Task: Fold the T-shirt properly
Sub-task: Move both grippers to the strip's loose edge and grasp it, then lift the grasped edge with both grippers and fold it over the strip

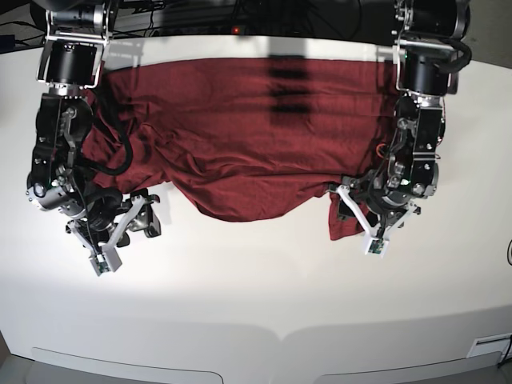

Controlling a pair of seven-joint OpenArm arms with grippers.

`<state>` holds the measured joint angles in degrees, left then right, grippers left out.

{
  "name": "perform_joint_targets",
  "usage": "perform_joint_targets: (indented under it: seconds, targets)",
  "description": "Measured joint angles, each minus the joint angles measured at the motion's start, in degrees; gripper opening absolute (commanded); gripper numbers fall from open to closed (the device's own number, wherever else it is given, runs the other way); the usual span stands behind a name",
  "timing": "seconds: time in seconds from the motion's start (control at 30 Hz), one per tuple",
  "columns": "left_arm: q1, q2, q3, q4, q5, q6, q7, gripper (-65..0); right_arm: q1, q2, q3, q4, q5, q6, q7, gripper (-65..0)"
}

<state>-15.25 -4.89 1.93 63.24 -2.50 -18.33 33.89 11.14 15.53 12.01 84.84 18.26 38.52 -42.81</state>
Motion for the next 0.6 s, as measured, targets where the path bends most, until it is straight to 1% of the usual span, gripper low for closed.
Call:
perform_joint_targets:
  seconds: [0.03, 0.07, 0.13, 0.17, 0.23, 0.3, 0.33, 0.4, 0.43, 0.5, 0.6]
  targets:
    - [-0.4, 0.1, 0.0, -0.8, 0.0, 0.0, -0.4, -37.5, 0.0, 0.0, 0.0, 0.0, -0.1, 0.1, 0.0, -26.0]
    - [-0.5, 0.1, 0.0, -1.0, 0.1, 0.3, -0.4, -43.4, 0.0, 0.0, 0.0, 0.0, -0.1, 0.2, -0.2, -26.0]
    - [-0.3, 0.0, 0.0, -1.0, -0.4, 0.4, -0.2, -58.7, 0.0, 0.0, 0.0, 0.0, -0.1, 0.1, -0.2, -26.0]
    - [-0.3, -0.1, 0.0, -0.9, -0.5, 0.4, 0.0, -65.0, 0.0, 0.0, 0.0, 0.0, -0.1, 0.1, -0.2, -26.0]
    - [-0.3, 0.0, 0.0, -0.3, -0.5, 0.4, 0.9, -65.0, -0.3, 0.0, 0.0, 0.0, 0.0, 0.2, -0.4, -26.0]
    - [-0.2, 0.0, 0.0, 0.5, -0.5, 0.4, 1.8, -65.0, -1.5, 0.0, 0.0, 0.0, 1.9, 0.3, -2.3, -26.0]
    - [-0.2, 0.0, 0.0, 1.0, -0.5, 0.4, 2.5, -65.0, -2.3, 0.0, -0.1, 0.0, 3.3, 1.1, -4.1, -26.0]
    - [0.0, 0.0, 0.0, 1.9, -0.5, 0.3, 2.7, -65.0, -3.9, 0.0, -0.9, 0.0, 6.1, 1.0, -9.1, -26.0]
    - [0.0, 0.0, 0.0, 2.4, -0.5, 0.2, 3.0, -65.0, -4.4, 0.0, -1.5, 0.0, 7.8, 1.1, -10.7, -26.0]
    - [0.0, 0.0, 0.0, 2.8, -0.5, 0.2, 3.4, -65.0, -4.6, -0.2, -2.7, 0.0, 9.4, 1.2, -11.0, -26.0]
    - [-0.3, 0.0, 0.0, 2.8, -0.2, 0.2, 3.8, -65.0, -4.0, -0.2, -4.3, 0.0, 9.2, 1.2, -9.6, -26.0]
